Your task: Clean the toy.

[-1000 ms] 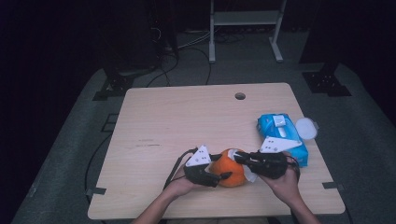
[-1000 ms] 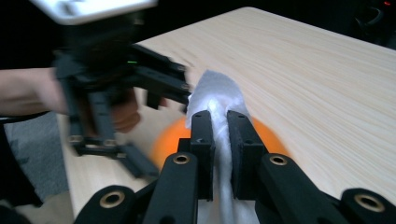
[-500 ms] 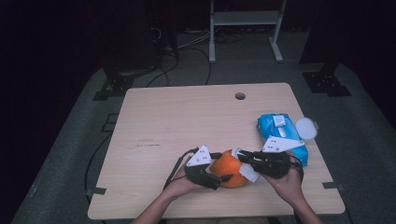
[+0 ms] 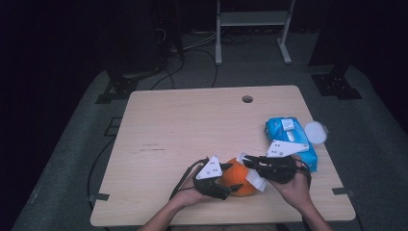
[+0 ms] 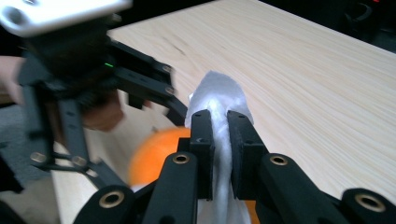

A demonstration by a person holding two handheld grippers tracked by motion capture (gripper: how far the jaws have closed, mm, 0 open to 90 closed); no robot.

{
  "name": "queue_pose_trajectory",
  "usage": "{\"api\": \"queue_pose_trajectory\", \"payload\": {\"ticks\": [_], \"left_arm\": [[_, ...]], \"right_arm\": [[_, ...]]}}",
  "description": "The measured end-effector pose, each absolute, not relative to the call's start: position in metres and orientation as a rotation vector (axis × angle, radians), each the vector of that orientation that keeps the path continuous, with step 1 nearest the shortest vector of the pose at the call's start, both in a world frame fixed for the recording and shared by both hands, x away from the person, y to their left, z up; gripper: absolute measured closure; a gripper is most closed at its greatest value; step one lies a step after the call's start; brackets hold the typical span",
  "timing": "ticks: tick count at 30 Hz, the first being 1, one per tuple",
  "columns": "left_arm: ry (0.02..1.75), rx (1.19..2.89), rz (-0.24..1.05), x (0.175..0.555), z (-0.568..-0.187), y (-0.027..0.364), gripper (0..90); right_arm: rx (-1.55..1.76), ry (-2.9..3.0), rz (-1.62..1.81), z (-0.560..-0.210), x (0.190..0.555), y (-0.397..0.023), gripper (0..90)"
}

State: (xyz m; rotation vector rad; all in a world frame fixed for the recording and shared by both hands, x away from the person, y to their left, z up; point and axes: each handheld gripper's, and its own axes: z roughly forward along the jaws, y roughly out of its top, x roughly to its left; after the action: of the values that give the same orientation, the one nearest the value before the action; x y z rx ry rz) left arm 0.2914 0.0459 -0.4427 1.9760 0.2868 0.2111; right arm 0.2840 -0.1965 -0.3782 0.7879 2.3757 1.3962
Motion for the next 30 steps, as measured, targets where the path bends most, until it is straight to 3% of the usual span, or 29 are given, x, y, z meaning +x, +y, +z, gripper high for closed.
{"api": "queue_pose_trajectory", "payload": {"ticks": [14,23,30], "left_arm": [[0.166,2.029,0.255,0.282,-0.443,0.038,30.3],[0.269,2.002,0.216,0.290,-0.442,0.043,28.5],[0.361,1.978,0.201,0.294,-0.442,0.041,26.4]], "right_arm": [[0.858,2.402,1.404,-0.383,0.295,-0.199,80.6],[0.902,2.409,1.455,-0.382,0.293,-0.211,80.9],[0.760,2.501,1.483,-0.377,0.277,-0.180,80.9]]}}
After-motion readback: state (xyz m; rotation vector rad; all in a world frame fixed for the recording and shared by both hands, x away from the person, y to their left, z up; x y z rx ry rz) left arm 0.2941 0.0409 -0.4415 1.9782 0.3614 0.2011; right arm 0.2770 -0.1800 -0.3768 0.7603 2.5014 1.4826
